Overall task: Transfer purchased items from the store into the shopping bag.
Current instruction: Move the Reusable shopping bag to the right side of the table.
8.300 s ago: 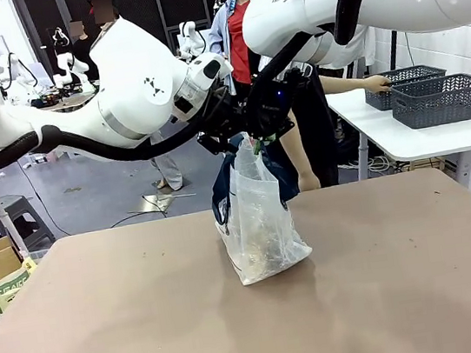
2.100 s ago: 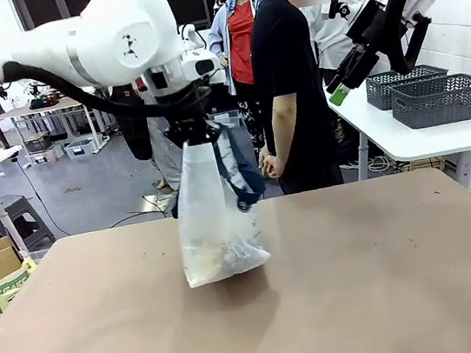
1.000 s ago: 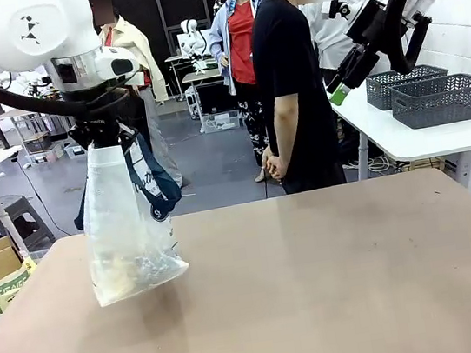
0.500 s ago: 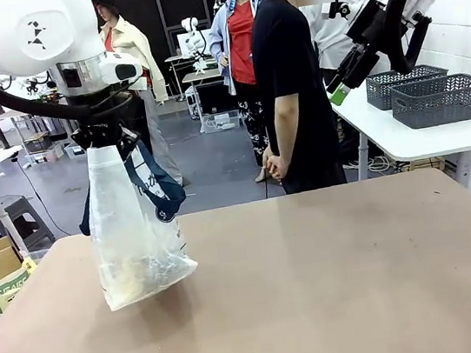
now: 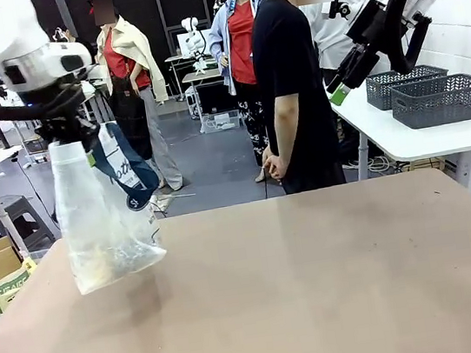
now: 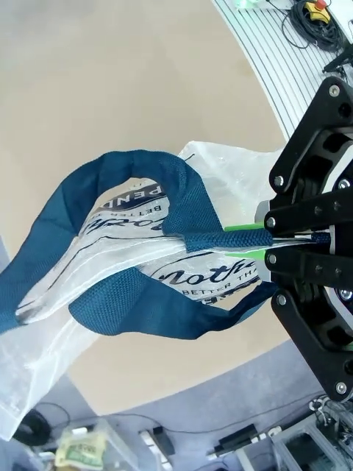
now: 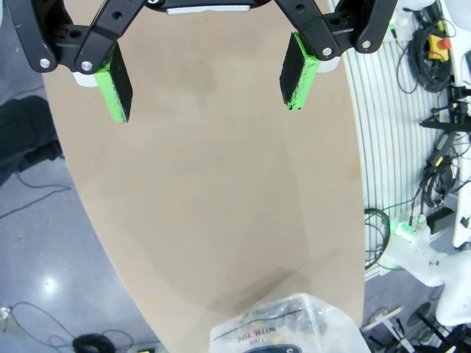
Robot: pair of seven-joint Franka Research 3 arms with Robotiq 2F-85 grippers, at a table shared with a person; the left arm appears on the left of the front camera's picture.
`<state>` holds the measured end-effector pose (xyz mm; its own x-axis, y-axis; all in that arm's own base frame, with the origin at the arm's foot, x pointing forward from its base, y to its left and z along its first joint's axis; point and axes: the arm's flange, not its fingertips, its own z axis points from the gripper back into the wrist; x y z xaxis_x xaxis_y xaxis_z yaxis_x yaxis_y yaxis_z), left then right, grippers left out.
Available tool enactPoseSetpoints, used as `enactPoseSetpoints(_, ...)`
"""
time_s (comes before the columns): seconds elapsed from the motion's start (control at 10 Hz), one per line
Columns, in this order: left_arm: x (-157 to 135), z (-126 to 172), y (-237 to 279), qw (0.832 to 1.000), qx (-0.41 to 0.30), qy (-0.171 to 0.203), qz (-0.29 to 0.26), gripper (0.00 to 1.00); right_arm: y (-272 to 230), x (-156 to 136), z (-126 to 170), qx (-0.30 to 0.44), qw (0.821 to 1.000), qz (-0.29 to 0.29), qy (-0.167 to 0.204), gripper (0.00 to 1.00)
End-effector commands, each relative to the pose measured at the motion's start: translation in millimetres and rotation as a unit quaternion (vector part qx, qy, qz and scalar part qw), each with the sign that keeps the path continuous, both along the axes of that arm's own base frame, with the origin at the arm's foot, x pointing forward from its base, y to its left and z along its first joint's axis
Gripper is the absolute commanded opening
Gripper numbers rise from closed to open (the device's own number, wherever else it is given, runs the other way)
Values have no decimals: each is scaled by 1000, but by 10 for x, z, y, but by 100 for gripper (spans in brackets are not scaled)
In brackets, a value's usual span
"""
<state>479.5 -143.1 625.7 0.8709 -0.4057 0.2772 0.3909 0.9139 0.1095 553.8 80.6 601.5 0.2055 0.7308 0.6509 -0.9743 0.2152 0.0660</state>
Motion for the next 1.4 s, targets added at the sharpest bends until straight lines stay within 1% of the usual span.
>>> enactPoseSetpoints(0.0, -150, -82, 393, 1000, -9, -23, -16, 0, -12, -5, 14, -10, 1000, 6, 2, 100)
enactPoseSetpoints(0.1, -186, -135, 582, 999, -1, -34, -14, 0, -12, -5, 14, -10, 1000, 6, 2, 100)
enactPoseSetpoints(0.2, -230, -190, 765, 997, 9, -69, -26, 0, -12, -5, 14, -10, 1000, 6, 2, 100)
enactPoseSetpoints(0.3, -263, -254, 913, 995, 27, -91, -36, 0, -12, -5, 14, -10, 1000, 6, 2, 100)
enactPoseSetpoints(0.4, -290, -298, 1022, 994, 34, -98, -43, 0, -12, -5, 14, -10, 1000, 6, 2, 100)
enactPoseSetpoints(0.5, -305, -393, 1123, 994, 23, -95, -40, 0, -12, -5, 14, -10, 1000, 6, 2, 100)
enactPoseSetpoints(0.7, -359, -527, 1268, 995, 23, -88, -37, 0, -12, -5, 14, -10, 1000, 6, 2, 100)
enactPoseSetpoints(0.8, -384, -571, 1348, 995, 32, -90, -35, 0, -12, -5, 14, -10, 1000, 6, 2, 100)
enactPoseSetpoints(1.1, -443, -610, 1414, 995, 60, -74, -37, 0, -12, -5, 14, -10, 1000, 6, 2, 100)
enactPoseSetpoints(1.2, -444, -621, 1413, 995, 72, -63, -23, 0, -12, -5, 14, -10, 1000, 6, 2, 100)
enactPoseSetpoints(1.3, -388, -711, 1368, 997, 40, -60, -29, 0, -12, -5, 14, -10, 1000, 6, 2, 100)
